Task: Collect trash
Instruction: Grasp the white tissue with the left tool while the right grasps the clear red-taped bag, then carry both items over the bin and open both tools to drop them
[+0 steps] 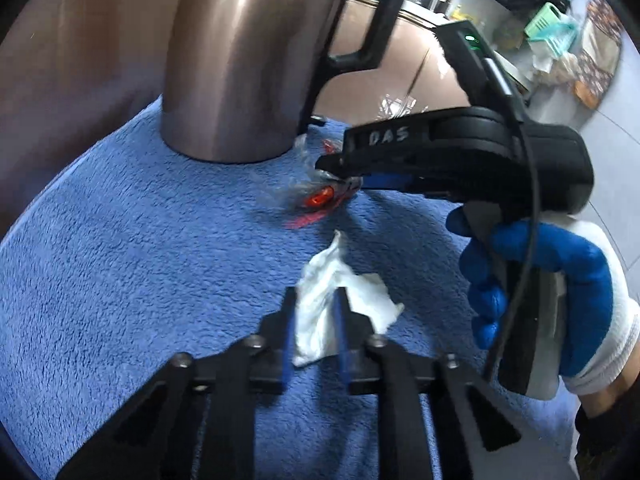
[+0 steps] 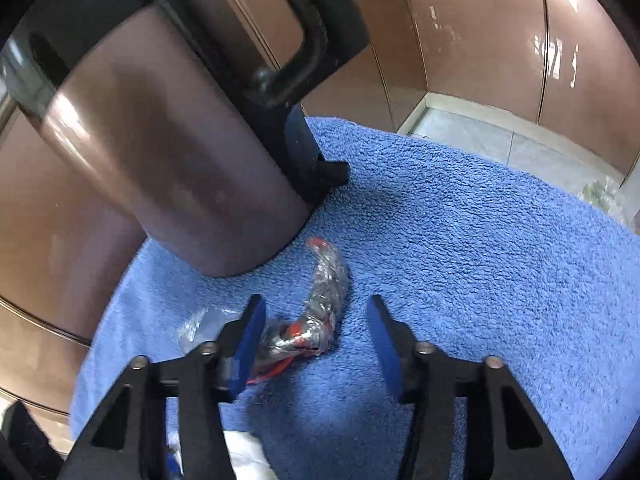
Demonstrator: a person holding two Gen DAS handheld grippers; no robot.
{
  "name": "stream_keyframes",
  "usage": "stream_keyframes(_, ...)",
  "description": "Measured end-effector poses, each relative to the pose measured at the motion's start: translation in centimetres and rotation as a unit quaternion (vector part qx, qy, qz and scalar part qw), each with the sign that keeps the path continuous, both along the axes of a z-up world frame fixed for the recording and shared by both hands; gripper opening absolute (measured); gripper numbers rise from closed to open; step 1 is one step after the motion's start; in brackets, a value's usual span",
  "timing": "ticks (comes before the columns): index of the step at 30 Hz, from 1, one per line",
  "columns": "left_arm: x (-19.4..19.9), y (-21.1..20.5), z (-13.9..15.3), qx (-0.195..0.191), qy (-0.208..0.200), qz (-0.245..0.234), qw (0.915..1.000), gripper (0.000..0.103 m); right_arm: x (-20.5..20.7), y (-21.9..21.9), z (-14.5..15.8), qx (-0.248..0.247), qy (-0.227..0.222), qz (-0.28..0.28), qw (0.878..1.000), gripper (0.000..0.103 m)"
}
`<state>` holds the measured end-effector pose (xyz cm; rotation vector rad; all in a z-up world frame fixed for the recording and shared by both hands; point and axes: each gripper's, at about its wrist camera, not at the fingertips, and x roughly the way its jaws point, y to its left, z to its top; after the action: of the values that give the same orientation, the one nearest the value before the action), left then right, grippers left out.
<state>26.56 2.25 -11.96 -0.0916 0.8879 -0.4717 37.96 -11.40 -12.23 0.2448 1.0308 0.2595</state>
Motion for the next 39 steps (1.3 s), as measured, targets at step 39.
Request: stream_keyframes(39, -6.4, -7.9, 4.3, 0.195, -0.117, 0.070, 0.9712, 0.004, -39.7, -24.0, 10.5, -0.062, -0.157, -0.212, 0.962, 0.016)
